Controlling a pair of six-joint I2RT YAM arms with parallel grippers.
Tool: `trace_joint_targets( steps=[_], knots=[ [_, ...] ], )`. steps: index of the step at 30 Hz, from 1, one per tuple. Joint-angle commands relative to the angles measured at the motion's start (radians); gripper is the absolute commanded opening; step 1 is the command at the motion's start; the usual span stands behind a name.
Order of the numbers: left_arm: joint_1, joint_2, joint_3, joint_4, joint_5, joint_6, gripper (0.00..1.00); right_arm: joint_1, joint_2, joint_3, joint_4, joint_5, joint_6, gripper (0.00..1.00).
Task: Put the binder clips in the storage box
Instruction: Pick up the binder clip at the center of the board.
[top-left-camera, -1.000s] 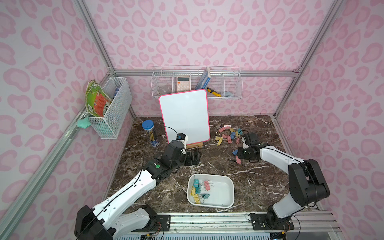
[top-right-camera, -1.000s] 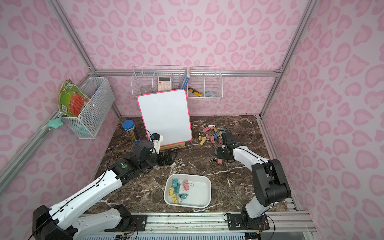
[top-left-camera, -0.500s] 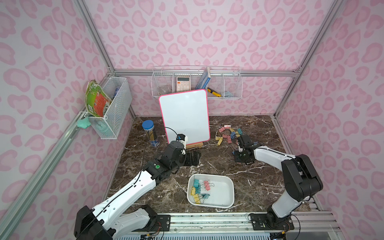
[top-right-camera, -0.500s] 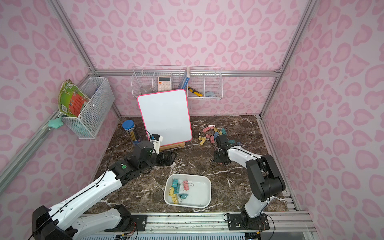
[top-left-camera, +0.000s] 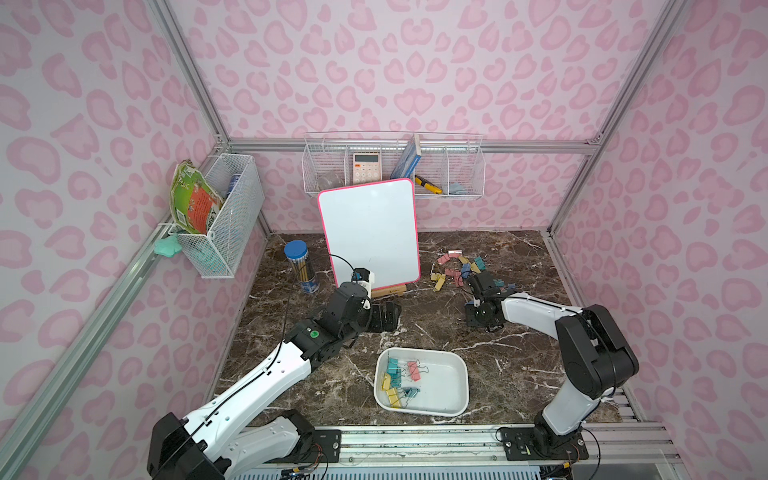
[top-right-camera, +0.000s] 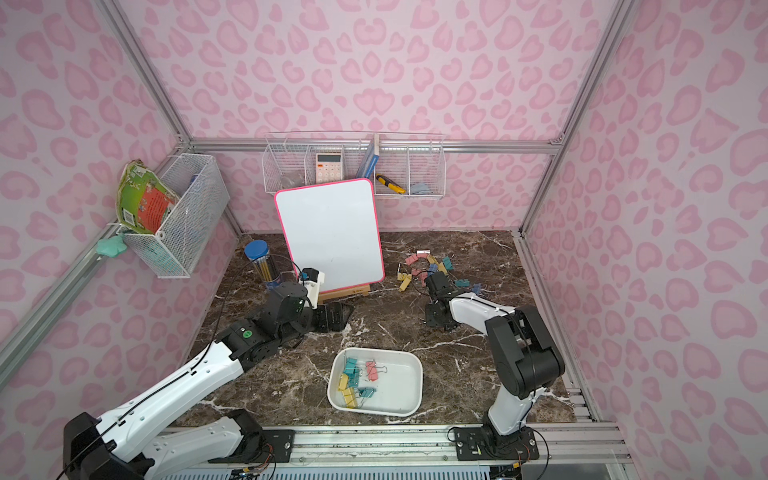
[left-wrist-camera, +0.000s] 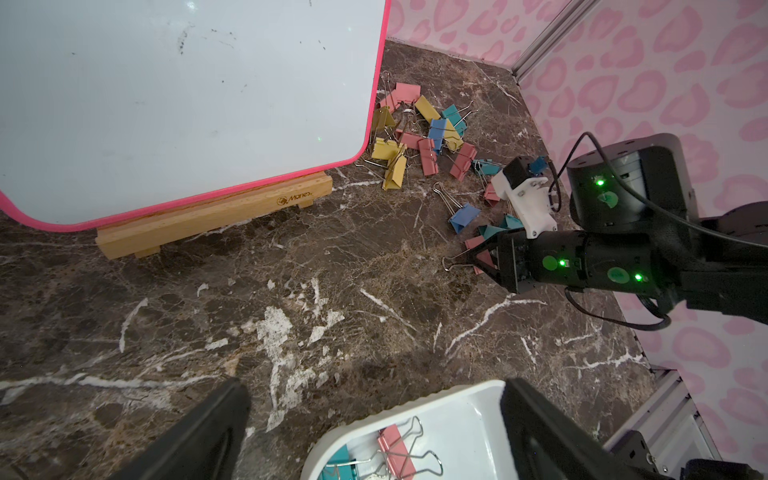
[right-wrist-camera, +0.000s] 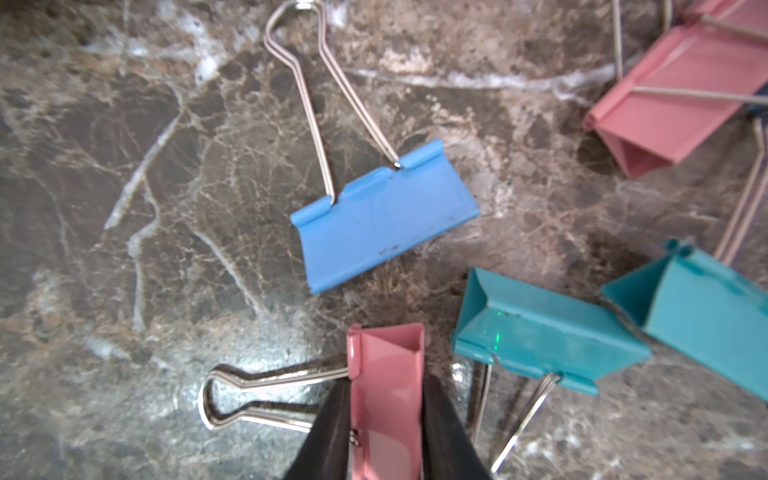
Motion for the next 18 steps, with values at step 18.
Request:
trace_joint_targets(
  steps=[18],
  knots=[
    [0.0, -0.05, -0.019, 0.006, -0.133, -0.035, 0.99, 0.221, -0.581, -0.098, -0.003, -0.22, 0.197, 0.23]
  ],
)
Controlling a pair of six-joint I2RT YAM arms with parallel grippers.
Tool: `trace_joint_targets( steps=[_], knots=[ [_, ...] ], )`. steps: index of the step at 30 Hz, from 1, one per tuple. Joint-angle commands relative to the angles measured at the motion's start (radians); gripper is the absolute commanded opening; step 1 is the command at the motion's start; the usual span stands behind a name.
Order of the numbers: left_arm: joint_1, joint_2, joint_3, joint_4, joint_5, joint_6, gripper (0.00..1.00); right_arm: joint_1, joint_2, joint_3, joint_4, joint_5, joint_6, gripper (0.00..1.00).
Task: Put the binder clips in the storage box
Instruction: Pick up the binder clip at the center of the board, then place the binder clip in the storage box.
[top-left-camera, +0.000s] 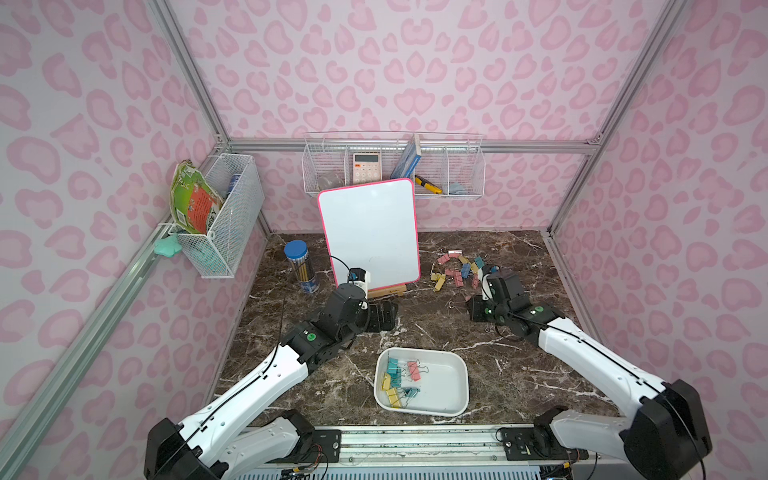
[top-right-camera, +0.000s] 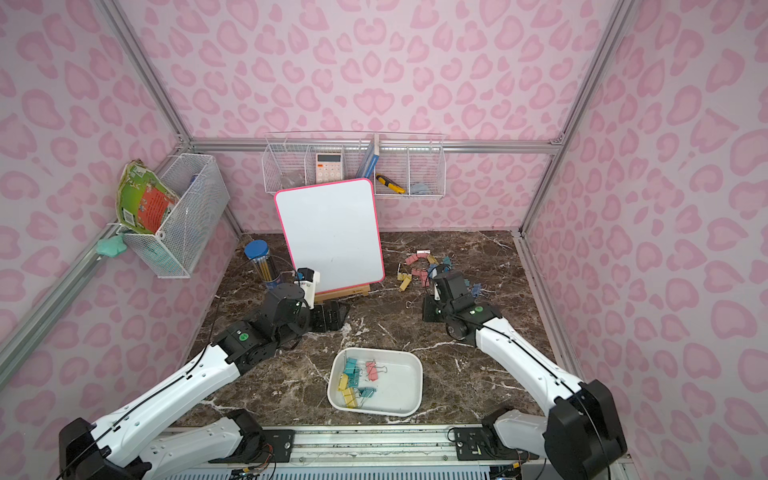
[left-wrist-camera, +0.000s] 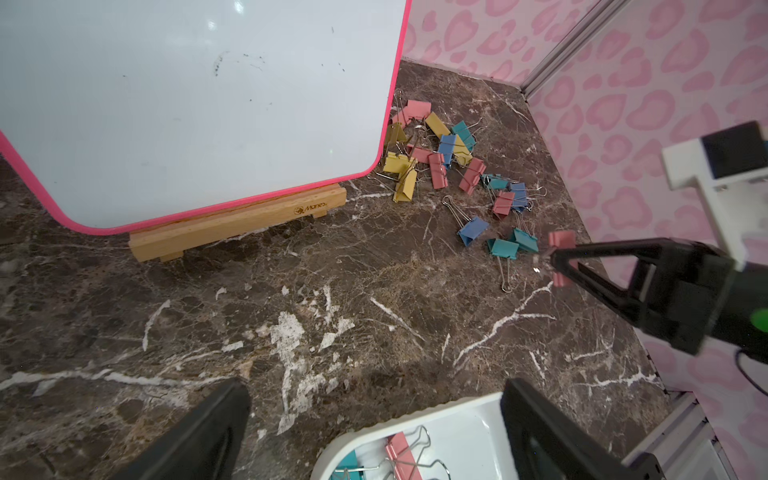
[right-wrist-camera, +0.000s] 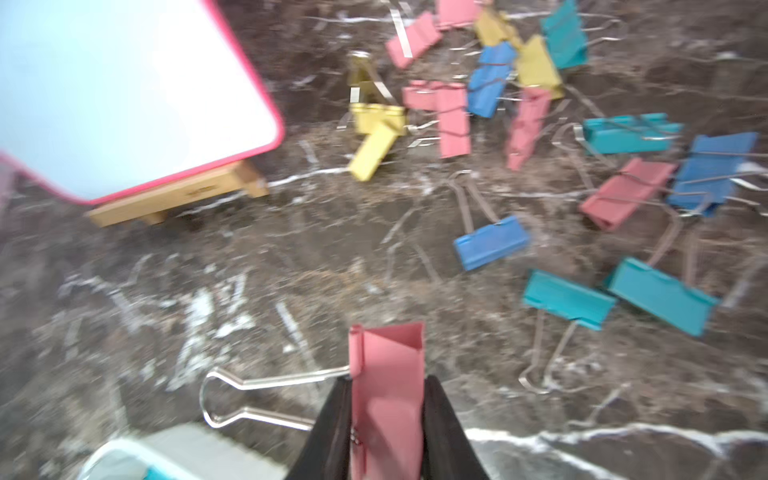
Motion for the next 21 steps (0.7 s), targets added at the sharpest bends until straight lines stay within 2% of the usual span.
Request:
trace_joint_targets(
  steps=[1, 6, 10, 15, 21],
  knots=[
    [-0.001, -0.016, -0.008, 0.011, -0.075, -0.018, 0.99, 0.108, -0.071, -0.026, -0.003, -0.085, 0.11, 0.23],
    [0.0, -0.033, -0.024, 0.028, -0.104, -0.035, 0.99, 0.336, -0.11, -0.122, 0.082, -0.154, 0.281, 0.22],
    [0.0, -0.025, -0.016, 0.023, -0.097, -0.032, 0.99, 0.45, -0.068, -0.225, 0.2, -0.222, 0.381, 0.21],
    [-0.001, -0.027, -0.015, 0.022, -0.091, -0.032, 0.99, 0.498, 0.031, -0.302, 0.287, -0.244, 0.414, 0.23],
    [0.0, -0.026, -0.014, 0.012, -0.076, -0.028, 0.99, 0.499, 0.181, -0.278, 0.329, -0.246, 0.379, 0.25]
  ],
)
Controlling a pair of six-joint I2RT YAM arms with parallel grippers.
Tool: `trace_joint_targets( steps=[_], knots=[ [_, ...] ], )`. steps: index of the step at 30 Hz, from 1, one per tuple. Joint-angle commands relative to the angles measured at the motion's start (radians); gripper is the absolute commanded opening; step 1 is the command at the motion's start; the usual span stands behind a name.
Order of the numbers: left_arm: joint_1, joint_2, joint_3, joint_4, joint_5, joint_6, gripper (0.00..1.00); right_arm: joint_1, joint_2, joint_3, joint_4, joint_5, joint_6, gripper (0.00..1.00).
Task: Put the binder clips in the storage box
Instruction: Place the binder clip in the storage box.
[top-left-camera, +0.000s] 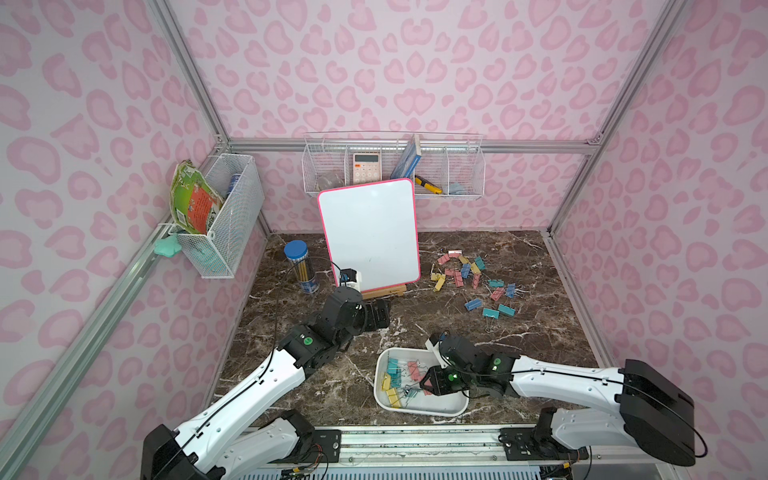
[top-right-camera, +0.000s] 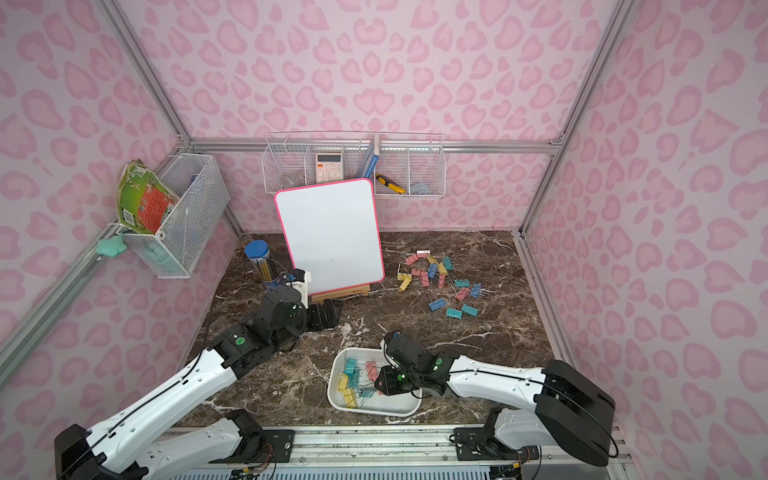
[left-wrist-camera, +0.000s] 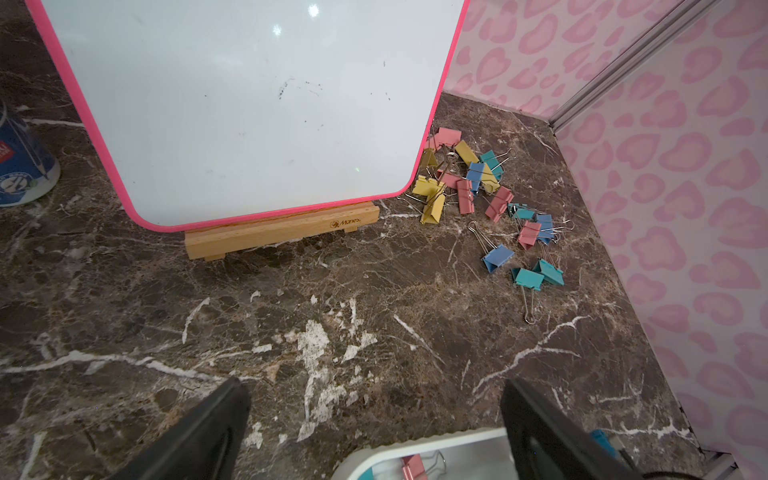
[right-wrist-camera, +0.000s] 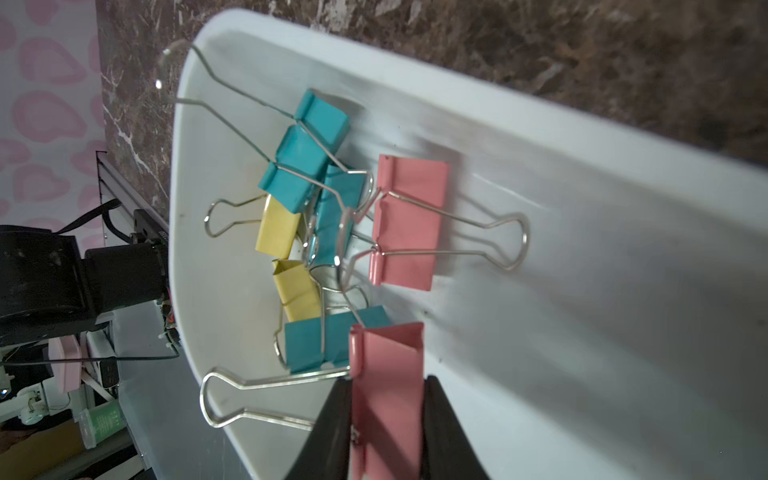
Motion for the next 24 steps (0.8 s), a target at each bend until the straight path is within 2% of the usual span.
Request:
trace_joint_targets(
  steps=[1, 10, 13, 17, 21, 22, 24],
  knots=[
    [0.0, -0.002, 0.01, 0.005, 0.009, 0.002, 0.99, 0.001, 0.048, 0.013, 0.07, -0.011, -0.003, 0.26],
    [0.0, -0.001, 0.004, 0.006, 0.012, 0.004, 0.99, 0.02, 0.081, 0.063, 0.07, 0.0, -0.048, 0.5],
    [0.0, 0.0, 0.004, 0.005, 0.012, 0.005, 0.99, 0.022, 0.014, 0.063, 0.051, 0.054, -0.052, 0.52],
    [-0.001, -0.003, 0.004, 0.005, 0.012, 0.008, 0.99, -0.004, -0.145, 0.085, -0.015, 0.205, -0.088, 0.53],
    [0.0, -0.008, 0.002, 0.009, 0.015, 0.01, 0.99, -0.114, -0.292, 0.107, -0.104, 0.441, -0.157, 0.57],
    [-0.001, -0.007, 0.002, 0.009, 0.015, 0.01, 0.99, -0.169, -0.313, 0.112, -0.134, 0.479, -0.158, 0.57],
    [-0.001, -0.008, 0.002, 0.01, 0.017, 0.01, 0.99, -0.348, -0.33, 0.132, -0.223, 0.526, -0.13, 0.57]
  ],
)
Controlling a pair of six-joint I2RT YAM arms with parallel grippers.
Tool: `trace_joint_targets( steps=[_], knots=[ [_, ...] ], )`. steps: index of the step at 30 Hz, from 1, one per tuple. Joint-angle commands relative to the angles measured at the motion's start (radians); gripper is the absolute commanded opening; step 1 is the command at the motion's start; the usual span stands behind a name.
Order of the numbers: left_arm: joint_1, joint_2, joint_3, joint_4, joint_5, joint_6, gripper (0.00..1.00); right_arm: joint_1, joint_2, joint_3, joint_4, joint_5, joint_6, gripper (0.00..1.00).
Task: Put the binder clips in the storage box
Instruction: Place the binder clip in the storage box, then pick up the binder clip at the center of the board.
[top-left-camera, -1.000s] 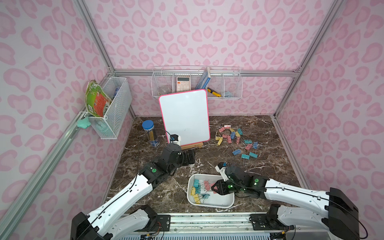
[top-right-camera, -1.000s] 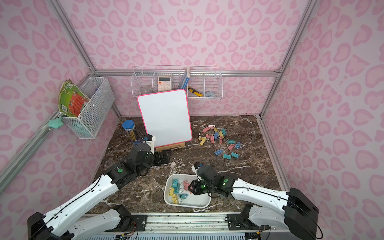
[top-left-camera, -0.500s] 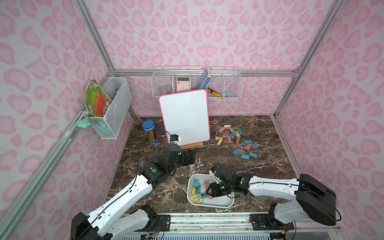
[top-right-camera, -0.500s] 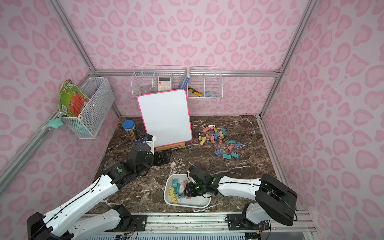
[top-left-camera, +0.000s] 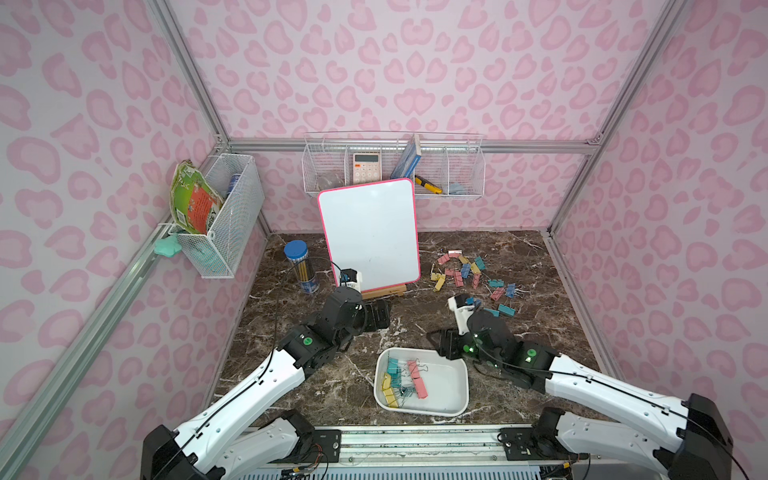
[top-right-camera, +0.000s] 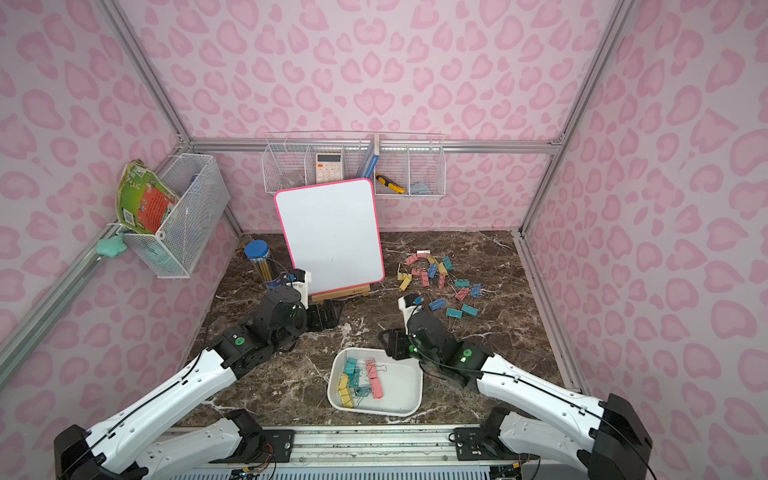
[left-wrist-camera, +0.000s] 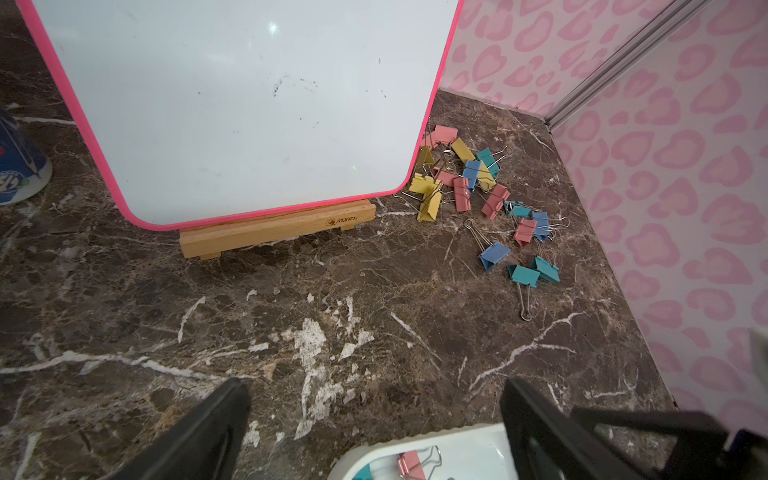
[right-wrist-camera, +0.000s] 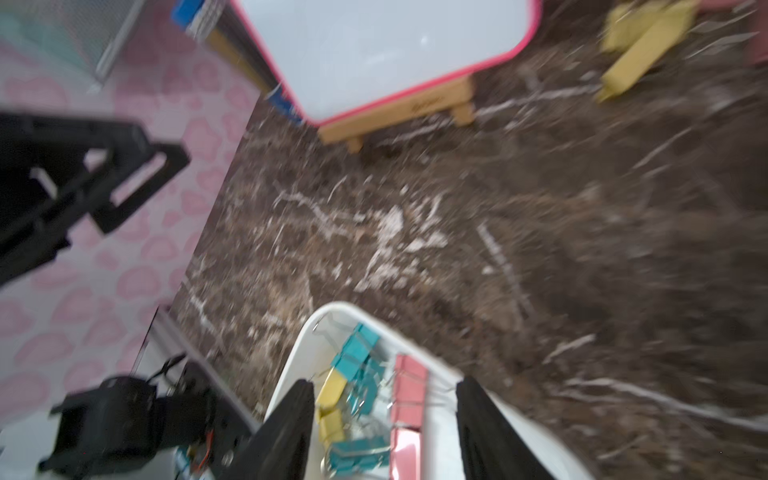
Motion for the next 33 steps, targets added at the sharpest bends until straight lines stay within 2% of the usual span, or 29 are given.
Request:
trace_joint_targets(
  steps=[1, 4, 6, 8, 11, 15, 18, 22, 26, 33],
  knots=[
    [0.0, -0.006, 0.002, 0.011, 0.009, 0.009, 0.99, -0.213, -0.014, 0.024, -0.172, 0.174, -0.006, 0.56],
    [0.0, -0.003, 0.002, 0.02, 0.036, 0.023, 0.99, -0.474, 0.059, 0.035, -0.2, 0.116, -0.042, 0.53],
    [0.0, 0.002, 0.003, 0.043, 0.098, 0.056, 0.99, -0.56, 0.15, 0.056, -0.197, 0.073, -0.086, 0.52],
    [-0.001, 0.013, 0.006, 0.074, 0.196, 0.097, 0.99, -0.594, 0.238, 0.101, -0.218, 0.053, -0.119, 0.52],
    [-0.005, 0.034, 0.023, 0.096, 0.309, 0.144, 0.99, -0.615, 0.373, 0.165, -0.251, 0.086, -0.152, 0.56],
    [-0.02, 0.062, 0.031, 0.105, 0.32, 0.152, 0.99, -0.625, 0.478, 0.197, -0.197, 0.069, -0.224, 0.68],
    [-0.023, 0.07, 0.036, 0.097, 0.316, 0.154, 0.99, -0.625, 0.544, 0.224, -0.202, 0.055, -0.224, 0.7],
    [-0.023, 0.061, 0.028, 0.093, 0.289, 0.157, 0.99, -0.615, 0.568, 0.199, -0.139, 0.005, -0.229, 0.7],
    [-0.023, 0.061, 0.026, 0.088, 0.282, 0.157, 0.99, -0.617, 0.561, 0.16, -0.068, -0.025, -0.258, 0.76],
    [-0.023, 0.064, 0.028, 0.086, 0.275, 0.154, 0.99, -0.615, 0.639, 0.21, -0.093, 0.002, -0.285, 0.77]
  ],
)
